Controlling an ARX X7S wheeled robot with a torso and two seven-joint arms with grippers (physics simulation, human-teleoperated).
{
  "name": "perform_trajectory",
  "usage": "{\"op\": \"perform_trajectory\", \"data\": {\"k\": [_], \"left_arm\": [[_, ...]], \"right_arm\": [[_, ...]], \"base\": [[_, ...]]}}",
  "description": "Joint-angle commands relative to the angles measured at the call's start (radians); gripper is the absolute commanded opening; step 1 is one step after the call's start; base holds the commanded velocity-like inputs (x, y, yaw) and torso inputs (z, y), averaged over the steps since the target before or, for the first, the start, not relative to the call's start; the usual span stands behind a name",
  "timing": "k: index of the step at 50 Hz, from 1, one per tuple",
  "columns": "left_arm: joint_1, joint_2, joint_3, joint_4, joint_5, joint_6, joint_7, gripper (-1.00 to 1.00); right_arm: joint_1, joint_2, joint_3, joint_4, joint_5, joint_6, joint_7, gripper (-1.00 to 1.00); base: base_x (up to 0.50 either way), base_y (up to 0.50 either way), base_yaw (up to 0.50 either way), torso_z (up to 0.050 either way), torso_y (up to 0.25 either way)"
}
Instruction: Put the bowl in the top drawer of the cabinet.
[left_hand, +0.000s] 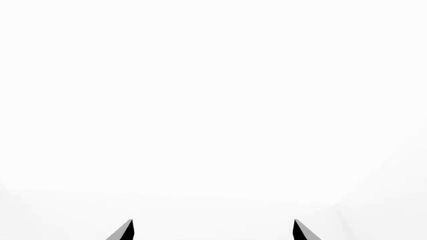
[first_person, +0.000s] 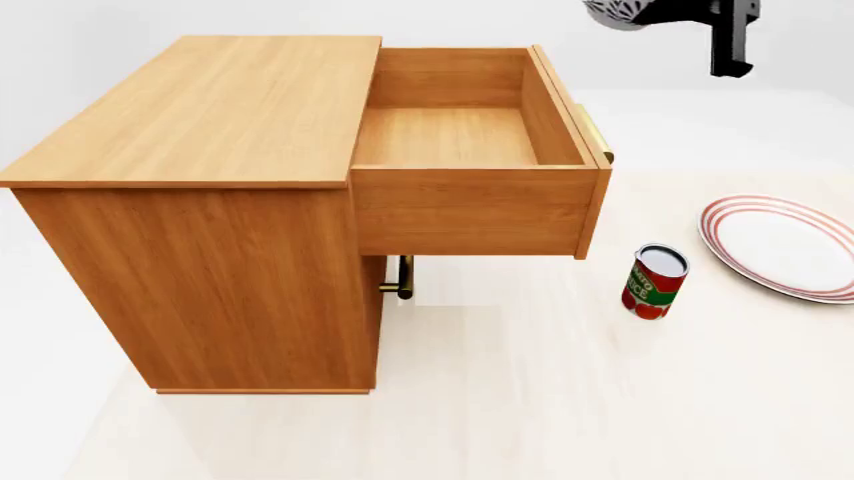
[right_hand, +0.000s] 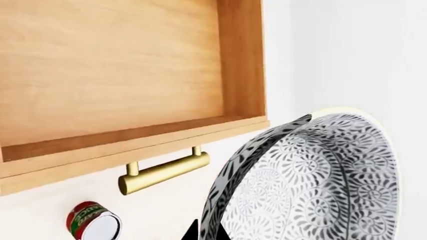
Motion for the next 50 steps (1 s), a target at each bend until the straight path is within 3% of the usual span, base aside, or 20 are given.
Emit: {"op": "perform_trajectory", "data": {"k": [1,25,50], "left_arm": [[0.001,0.004,0.001,-0.001,0.007,0.01,-0.002,1.0],[0.003,-0.008,0.017,-0.003,0.046,0.031,0.025,1.0],[0.004,-0.024,0.034,0.002,0.106,0.031,0.013,1.0]], "right_arm": [[-0.026,-0.118,0.23,0.077,-0.168,-0.094,-0.015,-1.0],[-0.139,-0.229,0.329,0.077,-0.216,-0.15,0.075,-1.0],[-0.139,-0.229,0.329,0.077,-0.216,-0.15,0.075,-1.0]], "base": [[0.0,0.0,0.0,0.0,0.0],[0.0,0.0,0.0,0.0,0.0],[0.0,0.0,0.0,0.0,-0.007]]}}
